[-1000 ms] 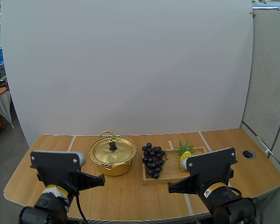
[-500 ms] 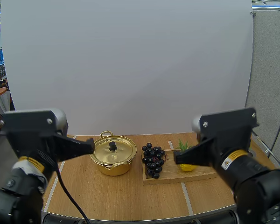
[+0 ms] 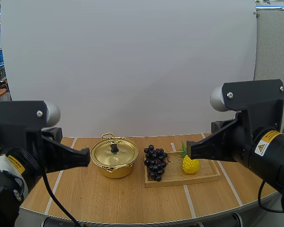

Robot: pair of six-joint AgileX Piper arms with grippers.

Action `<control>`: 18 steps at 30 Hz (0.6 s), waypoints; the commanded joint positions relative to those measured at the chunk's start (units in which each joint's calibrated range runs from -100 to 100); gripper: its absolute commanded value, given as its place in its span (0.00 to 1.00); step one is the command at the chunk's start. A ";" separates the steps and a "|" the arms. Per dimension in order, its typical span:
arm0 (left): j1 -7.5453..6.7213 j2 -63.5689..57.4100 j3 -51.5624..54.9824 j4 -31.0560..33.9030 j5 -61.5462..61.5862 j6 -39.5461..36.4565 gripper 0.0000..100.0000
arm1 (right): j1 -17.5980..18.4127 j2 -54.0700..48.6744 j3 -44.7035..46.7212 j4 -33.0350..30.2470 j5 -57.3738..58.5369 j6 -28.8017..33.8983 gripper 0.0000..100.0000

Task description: Open the pot, put the pineapple inside, and close it

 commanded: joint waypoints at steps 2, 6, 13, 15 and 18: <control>0.08 0.50 -0.58 -0.99 1.07 1.35 0.00 | 0.03 0.01 -0.66 -0.27 4.60 -0.13 0.00; 0.08 5.96 -0.58 -3.74 0.88 4.11 0.00 | 0.03 3.73 -0.66 -0.27 5.13 -0.13 0.00; 0.08 18.48 -0.58 -7.08 -5.65 5.73 0.00 | 0.03 13.09 -0.66 -0.27 5.13 -0.13 0.00; 0.08 21.70 -0.58 -7.45 -7.99 6.35 0.00 | 0.03 15.78 -0.66 -0.27 5.13 -0.13 0.00; 0.08 26.90 -0.58 -7.79 -9.94 9.91 0.00 | 0.03 19.02 -0.66 -0.27 4.97 -0.13 0.00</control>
